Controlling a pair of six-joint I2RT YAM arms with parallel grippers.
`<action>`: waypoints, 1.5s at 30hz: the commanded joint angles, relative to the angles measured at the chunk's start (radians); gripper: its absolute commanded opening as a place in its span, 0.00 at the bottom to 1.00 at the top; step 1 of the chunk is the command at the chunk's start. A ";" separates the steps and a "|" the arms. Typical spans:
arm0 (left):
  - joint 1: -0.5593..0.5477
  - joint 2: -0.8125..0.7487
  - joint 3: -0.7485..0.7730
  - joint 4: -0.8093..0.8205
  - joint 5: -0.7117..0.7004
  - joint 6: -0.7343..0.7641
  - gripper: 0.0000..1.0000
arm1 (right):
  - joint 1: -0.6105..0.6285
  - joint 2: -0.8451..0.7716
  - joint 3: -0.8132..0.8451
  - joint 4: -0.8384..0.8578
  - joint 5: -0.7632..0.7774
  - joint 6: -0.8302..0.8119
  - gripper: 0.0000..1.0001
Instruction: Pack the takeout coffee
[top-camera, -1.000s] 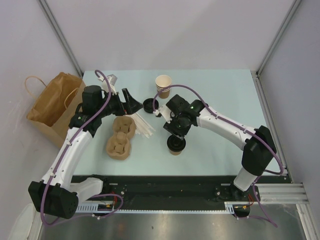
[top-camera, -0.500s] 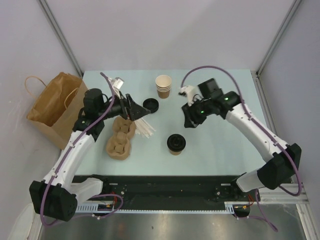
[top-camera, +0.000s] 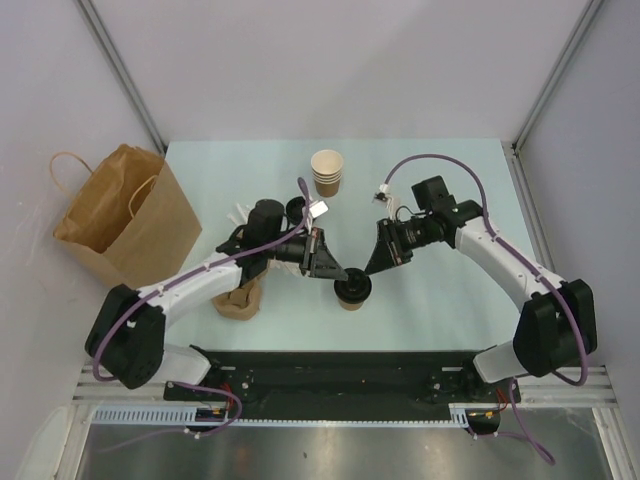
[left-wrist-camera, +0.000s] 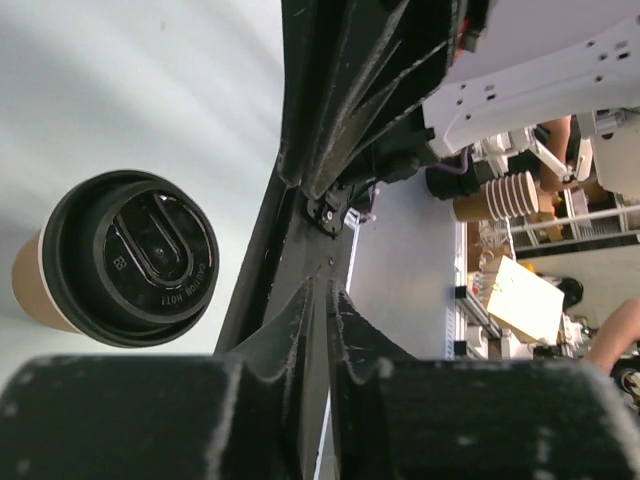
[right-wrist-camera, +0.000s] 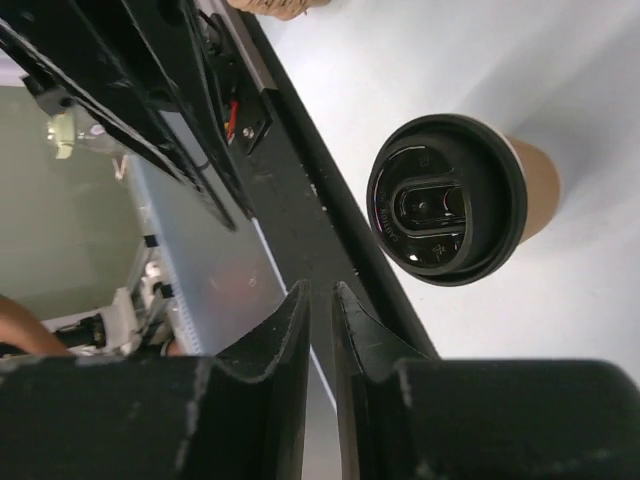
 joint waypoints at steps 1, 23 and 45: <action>-0.021 0.058 0.010 0.077 0.033 -0.016 0.11 | 0.018 0.031 -0.027 0.085 -0.079 0.060 0.17; -0.030 0.353 0.107 -0.046 -0.020 0.055 0.00 | 0.044 0.281 -0.035 0.115 -0.070 0.032 0.03; 0.003 0.475 0.062 -0.024 -0.051 0.036 0.00 | 0.026 0.387 -0.050 0.131 0.010 0.041 0.01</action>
